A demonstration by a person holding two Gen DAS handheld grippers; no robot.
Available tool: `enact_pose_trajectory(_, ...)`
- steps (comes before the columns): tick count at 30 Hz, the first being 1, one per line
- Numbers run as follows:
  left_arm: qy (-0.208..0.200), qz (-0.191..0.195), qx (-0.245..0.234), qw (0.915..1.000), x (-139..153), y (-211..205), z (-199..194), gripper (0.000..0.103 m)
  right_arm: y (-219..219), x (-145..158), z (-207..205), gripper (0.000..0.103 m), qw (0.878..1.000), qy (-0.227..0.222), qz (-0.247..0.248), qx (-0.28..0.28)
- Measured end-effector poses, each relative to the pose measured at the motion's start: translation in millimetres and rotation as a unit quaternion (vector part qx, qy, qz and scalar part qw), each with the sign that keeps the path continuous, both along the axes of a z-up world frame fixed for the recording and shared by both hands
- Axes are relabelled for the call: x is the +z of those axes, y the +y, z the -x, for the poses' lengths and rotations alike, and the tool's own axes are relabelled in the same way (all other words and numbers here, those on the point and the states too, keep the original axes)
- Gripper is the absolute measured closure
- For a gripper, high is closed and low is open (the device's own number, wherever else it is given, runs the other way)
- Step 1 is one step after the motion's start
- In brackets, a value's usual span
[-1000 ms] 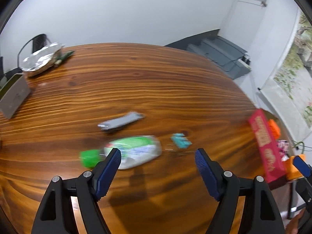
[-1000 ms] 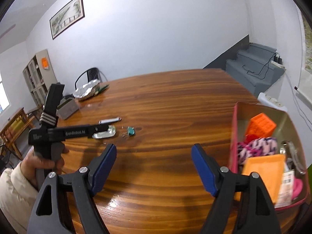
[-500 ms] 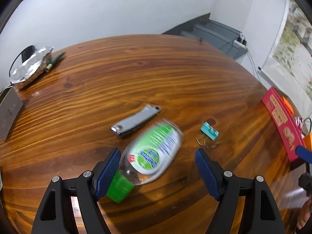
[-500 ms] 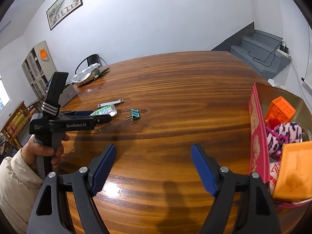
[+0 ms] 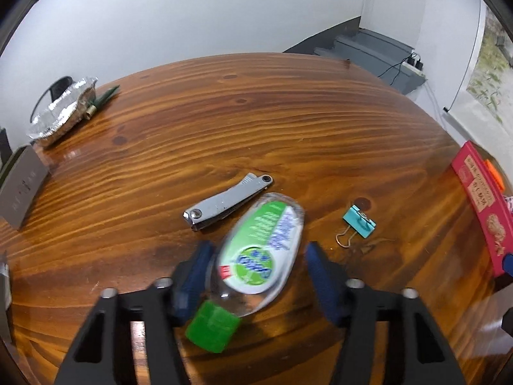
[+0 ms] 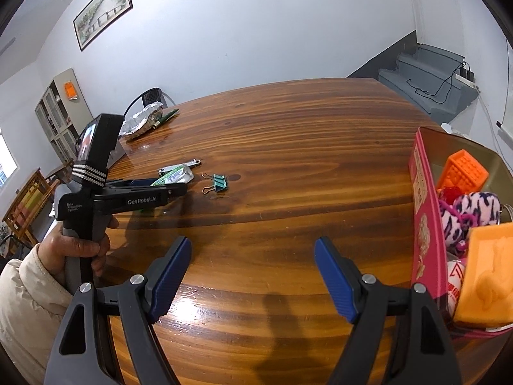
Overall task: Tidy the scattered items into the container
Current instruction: 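Grasp the Dettol bottle with the left gripper while the right gripper grasps the teal binder clip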
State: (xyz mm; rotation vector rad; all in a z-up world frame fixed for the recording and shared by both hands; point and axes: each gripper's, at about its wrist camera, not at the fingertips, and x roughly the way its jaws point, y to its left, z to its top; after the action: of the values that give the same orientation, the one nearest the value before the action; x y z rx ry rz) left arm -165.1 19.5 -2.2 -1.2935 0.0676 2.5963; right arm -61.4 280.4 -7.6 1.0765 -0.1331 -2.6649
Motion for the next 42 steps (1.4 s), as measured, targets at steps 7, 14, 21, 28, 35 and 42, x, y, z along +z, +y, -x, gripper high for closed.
enact_pose_trajectory(7,0.001,-0.008,0.035,0.9994,0.3,-4.4,-11.5,0.054,-11.6,-8.7,6.1,0.021,1.000,-0.008,-0.025,0.015)
enact_pose_trajectory(14,0.012,-0.041,0.065,0.9970,9.6,-29.3,-35.3,0.054,-31.4,-19.6,42.0,0.027,0.997,-0.053,-0.021,0.059)
enact_pose_trajectory(21,0.015,-0.072,0.073,0.9946,15.4,-42.2,-44.3,0.054,-66.8,-26.7,80.2,0.043,0.994,-0.062,-0.042,0.073)
enact_pose_trajectory(28,0.009,-0.088,0.084,0.9925,14.3,-52.1,-44.4,0.054,-92.9,-29.2,107.6,0.050,0.994,-0.056,-0.068,0.070)
enact_pose_trajectory(35,0.005,-0.092,0.079,0.9927,11.1,-53.1,-40.7,0.054,-94.6,-39.7,136.0,0.079,0.993,-0.075,-0.070,0.052)
enact_pose_trajectory(42,0.010,-0.098,0.073,0.9925,14.0,-49.8,-44.0,0.054,-82.1,-37.1,128.2,0.085,0.995,-0.062,-0.071,0.036)
